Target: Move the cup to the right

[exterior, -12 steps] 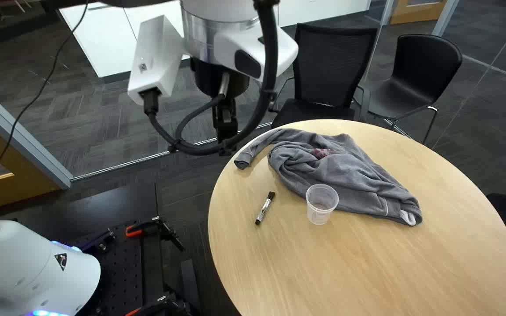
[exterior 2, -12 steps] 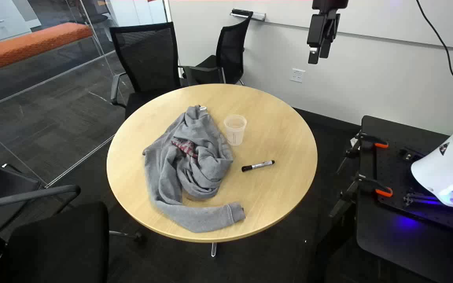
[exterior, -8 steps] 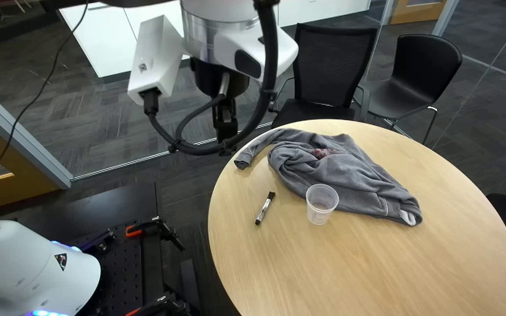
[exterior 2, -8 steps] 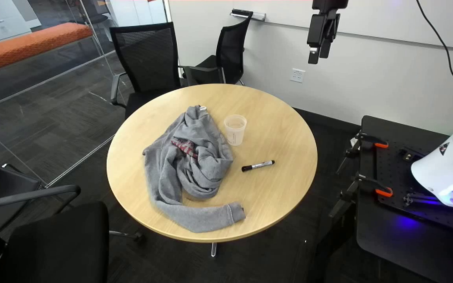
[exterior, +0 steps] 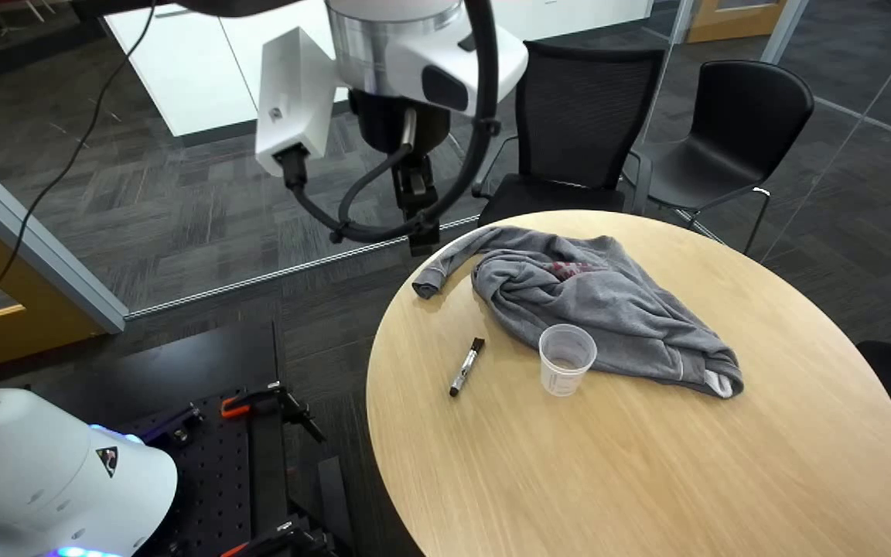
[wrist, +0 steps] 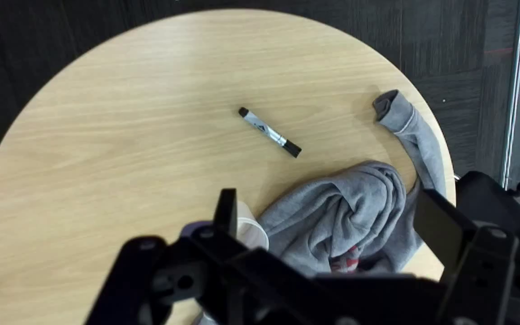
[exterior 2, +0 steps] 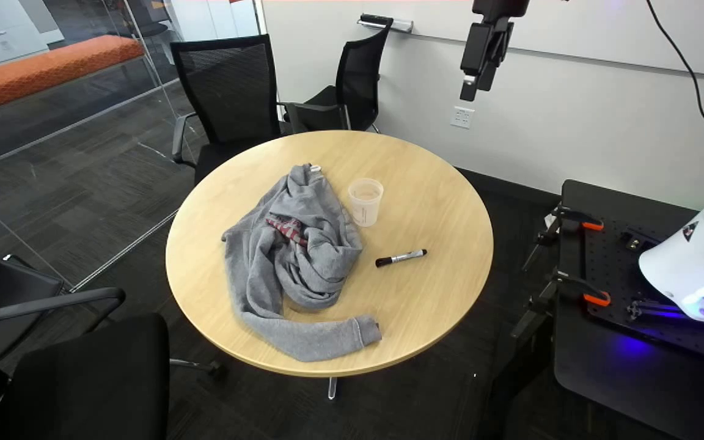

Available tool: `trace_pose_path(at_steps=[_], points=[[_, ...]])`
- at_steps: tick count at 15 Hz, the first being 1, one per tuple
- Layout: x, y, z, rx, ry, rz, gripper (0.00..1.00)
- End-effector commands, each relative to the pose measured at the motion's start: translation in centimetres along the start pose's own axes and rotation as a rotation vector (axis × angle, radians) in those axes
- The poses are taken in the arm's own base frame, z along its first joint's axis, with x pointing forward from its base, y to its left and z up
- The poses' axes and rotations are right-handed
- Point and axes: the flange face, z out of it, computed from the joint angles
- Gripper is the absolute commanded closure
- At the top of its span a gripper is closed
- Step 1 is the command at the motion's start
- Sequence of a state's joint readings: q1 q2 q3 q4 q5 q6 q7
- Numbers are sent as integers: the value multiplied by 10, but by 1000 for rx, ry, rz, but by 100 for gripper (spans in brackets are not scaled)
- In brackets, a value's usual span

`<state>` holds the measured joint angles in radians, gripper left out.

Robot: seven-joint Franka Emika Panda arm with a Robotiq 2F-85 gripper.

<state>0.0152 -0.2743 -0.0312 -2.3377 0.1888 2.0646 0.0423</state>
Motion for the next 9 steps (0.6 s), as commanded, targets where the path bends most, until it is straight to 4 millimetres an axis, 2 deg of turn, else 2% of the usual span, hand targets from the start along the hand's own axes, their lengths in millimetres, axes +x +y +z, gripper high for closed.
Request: trace_pose_path(at_steps=[1, 5, 9], points=[[17, -27, 17, -15, 92, -62, 0], [45, -42, 51, -57, 121, -130, 0], [85, -36, 97, -160, 156, -165, 0]])
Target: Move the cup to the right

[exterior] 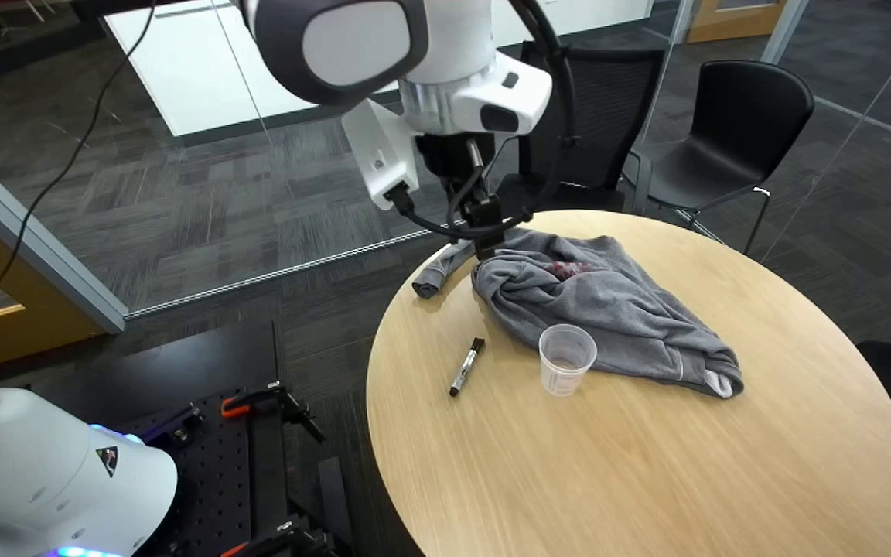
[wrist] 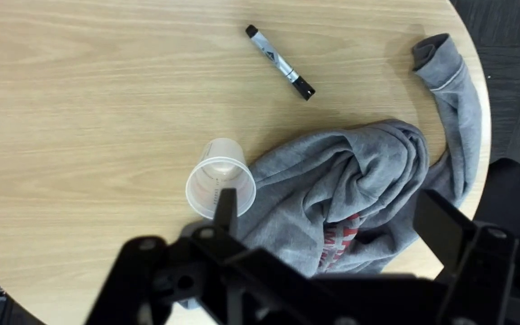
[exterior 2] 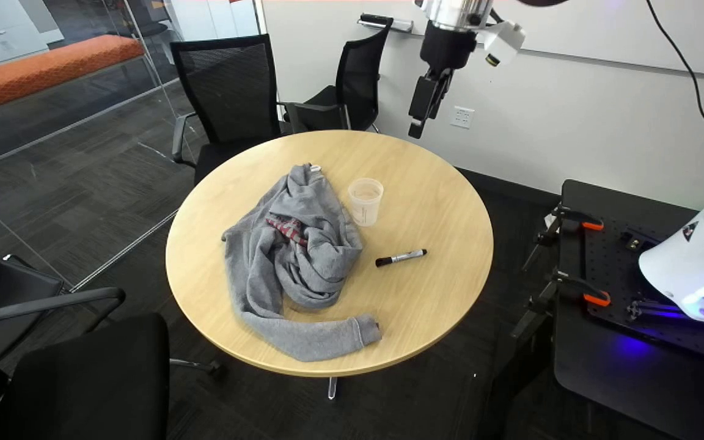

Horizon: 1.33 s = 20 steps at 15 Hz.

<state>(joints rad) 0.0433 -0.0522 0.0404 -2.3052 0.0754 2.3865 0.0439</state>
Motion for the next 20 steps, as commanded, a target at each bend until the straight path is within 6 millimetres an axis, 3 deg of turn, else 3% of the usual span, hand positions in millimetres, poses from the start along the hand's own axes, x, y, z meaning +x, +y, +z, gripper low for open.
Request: trace_pose_path(at_steps=[1, 5, 10, 20], points=[[39, 7, 44, -76, 33, -34, 0], [65, 14, 93, -112, 40, -70, 0], [85, 26, 140, -119, -5, -58, 0], [102, 35, 209, -109, -72, -69, 0]])
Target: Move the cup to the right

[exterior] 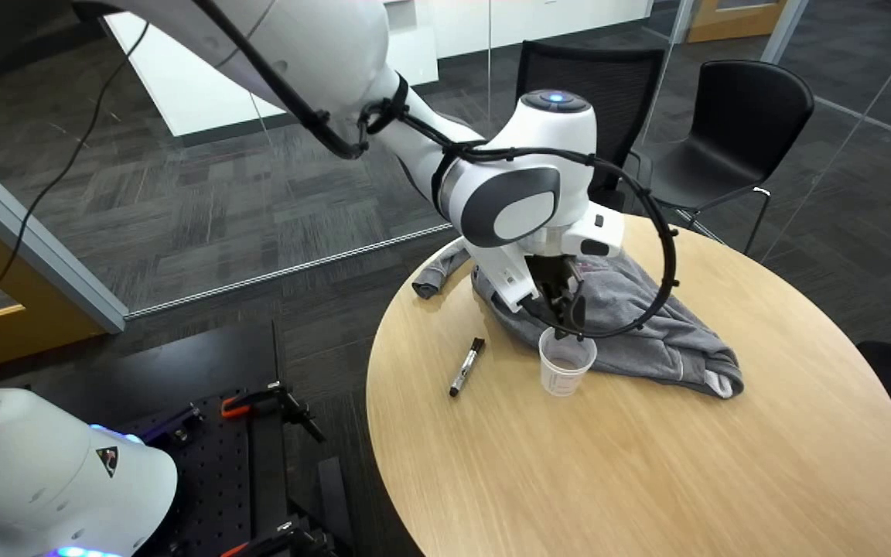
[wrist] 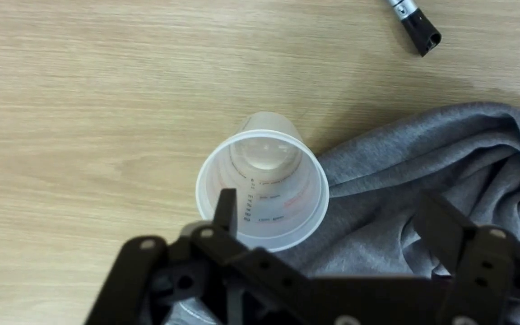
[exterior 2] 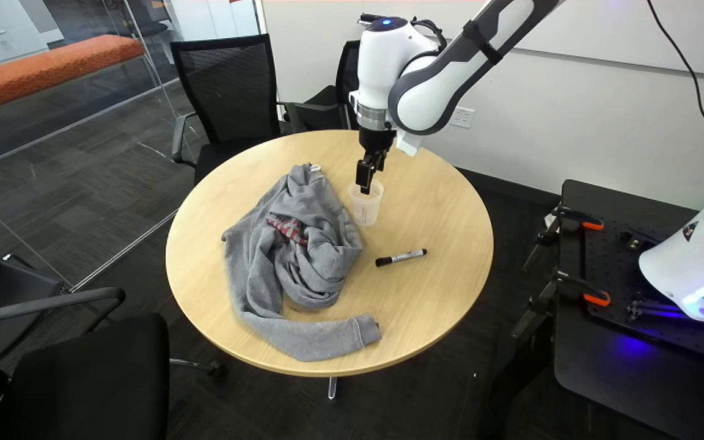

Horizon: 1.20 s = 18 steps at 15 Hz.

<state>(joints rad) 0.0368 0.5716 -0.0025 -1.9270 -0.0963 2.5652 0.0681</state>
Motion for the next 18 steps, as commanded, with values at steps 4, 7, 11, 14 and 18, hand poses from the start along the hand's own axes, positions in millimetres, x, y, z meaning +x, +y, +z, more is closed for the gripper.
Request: trace_pose_path(at_steps=[4, 7, 11, 14, 18], points=[[20, 2, 32, 5, -30, -15, 0], [14, -1, 37, 0, -24, -3, 0], [20, -1, 45, -1, -27, -3, 0], [28, 2, 51, 19, -35, 13, 0], [37, 4, 72, 46, -45, -1, 0]])
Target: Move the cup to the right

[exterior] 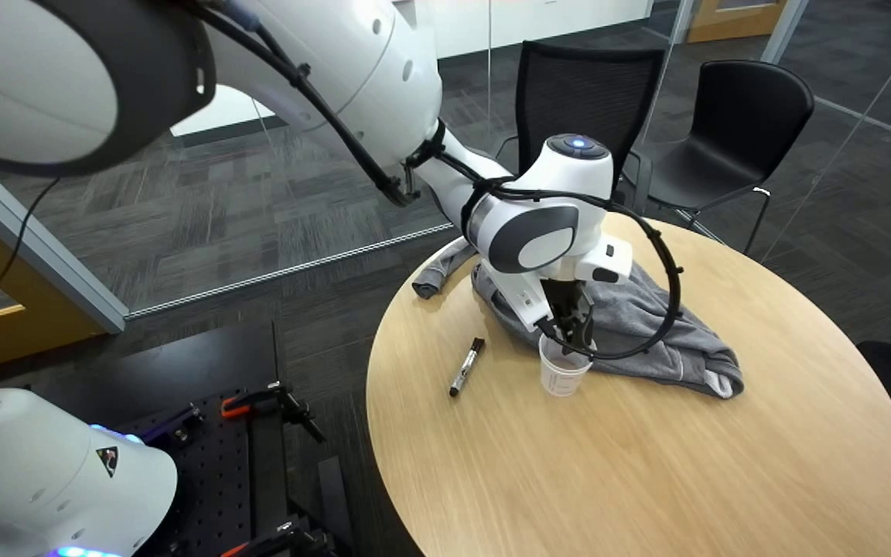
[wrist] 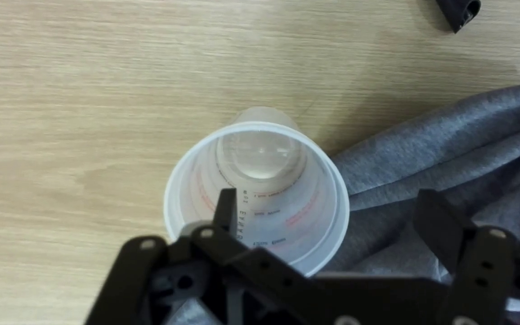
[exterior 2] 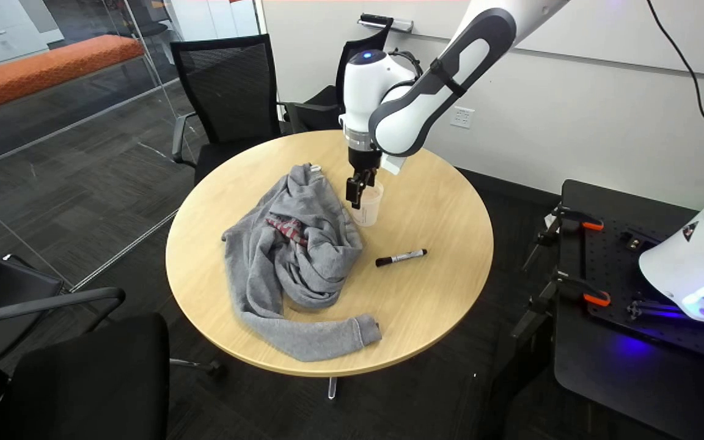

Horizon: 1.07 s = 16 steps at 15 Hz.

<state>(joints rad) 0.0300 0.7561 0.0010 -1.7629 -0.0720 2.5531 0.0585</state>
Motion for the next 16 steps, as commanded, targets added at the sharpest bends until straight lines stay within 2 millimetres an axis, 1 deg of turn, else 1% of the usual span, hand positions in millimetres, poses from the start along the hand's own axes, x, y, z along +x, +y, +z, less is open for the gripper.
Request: trace_pose_path(at_steps=[1, 4, 5, 6, 7, 8, 10, 11, 13, 16], points=[[17, 5, 19, 36, -15, -23, 0], [24, 8, 34, 42, -27, -36, 0], [25, 8, 38, 48, -30, -43, 25], [27, 8, 43, 45, -34, -44, 28], [28, 9, 47, 44, -37, -43, 34], [29, 8, 50, 45, -40, -44, 43], [31, 8, 56, 44, -45, -44, 57], [31, 7, 58, 44, -48, -45, 66], [31, 5, 59, 39, -47, -42, 81], [28, 2, 52, 32, -27, -34, 99]])
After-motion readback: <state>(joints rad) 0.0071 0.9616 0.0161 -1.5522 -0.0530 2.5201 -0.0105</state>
